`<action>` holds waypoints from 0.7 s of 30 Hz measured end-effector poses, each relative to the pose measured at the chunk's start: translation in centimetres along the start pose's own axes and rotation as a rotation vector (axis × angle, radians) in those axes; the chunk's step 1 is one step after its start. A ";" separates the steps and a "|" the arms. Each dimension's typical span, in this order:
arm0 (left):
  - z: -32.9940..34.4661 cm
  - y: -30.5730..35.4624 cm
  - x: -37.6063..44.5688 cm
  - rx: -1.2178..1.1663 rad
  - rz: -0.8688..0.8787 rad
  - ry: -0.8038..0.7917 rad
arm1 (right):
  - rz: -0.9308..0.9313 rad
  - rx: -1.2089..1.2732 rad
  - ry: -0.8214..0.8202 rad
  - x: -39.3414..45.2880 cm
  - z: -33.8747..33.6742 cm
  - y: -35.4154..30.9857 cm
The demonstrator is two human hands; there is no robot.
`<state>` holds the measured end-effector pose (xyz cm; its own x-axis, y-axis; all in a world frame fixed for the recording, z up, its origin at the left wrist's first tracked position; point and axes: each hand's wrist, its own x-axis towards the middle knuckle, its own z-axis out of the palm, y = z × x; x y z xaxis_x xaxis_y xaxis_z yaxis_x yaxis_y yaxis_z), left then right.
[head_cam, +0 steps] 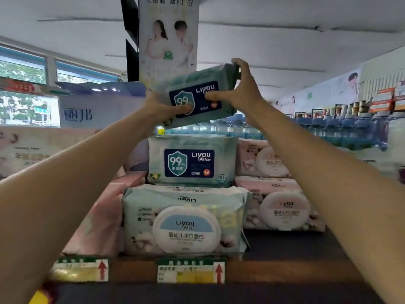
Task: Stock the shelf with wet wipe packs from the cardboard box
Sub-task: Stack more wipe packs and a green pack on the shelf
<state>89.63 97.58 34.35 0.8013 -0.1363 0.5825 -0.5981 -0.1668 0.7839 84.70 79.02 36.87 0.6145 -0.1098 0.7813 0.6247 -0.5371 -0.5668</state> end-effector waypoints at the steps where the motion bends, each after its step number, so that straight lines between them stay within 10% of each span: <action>1: -0.4 1.0 -1.0 -0.029 0.055 -0.014 | -0.043 0.009 0.018 -0.5 -0.7 -1.8; 14: -5.1 2.0 -13.1 0.326 0.034 -0.396 | 0.237 -0.054 0.013 -15.8 0.2 -5.2; 21: -3.4 -0.6 -13.7 0.749 0.143 -0.141 | 0.300 -0.285 -0.069 -17.4 1.8 -3.7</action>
<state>79.05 102.90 26.59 0.7373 -0.3210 0.5945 -0.5828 -0.7473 0.3192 72.55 84.39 24.84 0.7859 -0.2452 0.5676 0.2606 -0.7012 -0.6637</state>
